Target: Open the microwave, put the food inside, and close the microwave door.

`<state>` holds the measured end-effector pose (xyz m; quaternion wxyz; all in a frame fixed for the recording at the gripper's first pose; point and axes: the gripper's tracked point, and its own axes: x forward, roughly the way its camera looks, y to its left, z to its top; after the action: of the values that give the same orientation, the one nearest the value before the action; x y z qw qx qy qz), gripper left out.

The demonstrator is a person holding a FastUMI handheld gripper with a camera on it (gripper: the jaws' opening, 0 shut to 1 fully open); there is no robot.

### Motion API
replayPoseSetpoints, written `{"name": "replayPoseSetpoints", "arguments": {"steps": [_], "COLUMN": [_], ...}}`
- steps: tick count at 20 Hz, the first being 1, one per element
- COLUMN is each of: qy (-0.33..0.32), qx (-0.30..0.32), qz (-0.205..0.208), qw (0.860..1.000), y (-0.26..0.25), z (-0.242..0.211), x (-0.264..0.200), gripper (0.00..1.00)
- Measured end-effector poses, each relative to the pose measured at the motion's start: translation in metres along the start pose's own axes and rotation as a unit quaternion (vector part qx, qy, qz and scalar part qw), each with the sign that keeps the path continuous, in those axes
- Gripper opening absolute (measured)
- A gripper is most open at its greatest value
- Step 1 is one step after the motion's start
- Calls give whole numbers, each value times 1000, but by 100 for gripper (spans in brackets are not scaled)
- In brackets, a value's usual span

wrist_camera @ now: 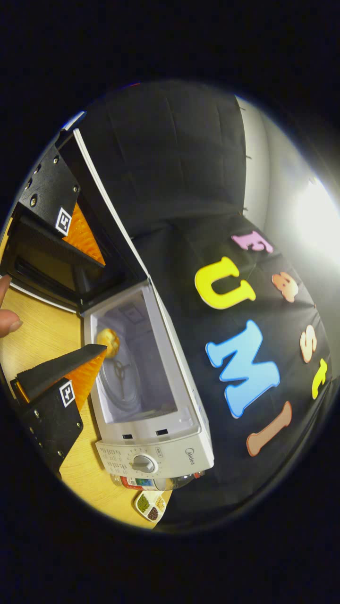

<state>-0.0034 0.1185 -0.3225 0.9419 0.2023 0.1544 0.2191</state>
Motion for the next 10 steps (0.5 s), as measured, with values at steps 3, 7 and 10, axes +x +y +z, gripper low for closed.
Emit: {"name": "replayPoseSetpoints", "arguments": {"steps": [3,7,10], "qy": [-5,-51,-63], "qx": [-38,-113,-142], "qz": [50,76,109], "qw": [998,989,982], "y": [43,83,116], "z": [-2,6,0], "x": [-45,-89,-113], "gripper": [95,94,94]}}
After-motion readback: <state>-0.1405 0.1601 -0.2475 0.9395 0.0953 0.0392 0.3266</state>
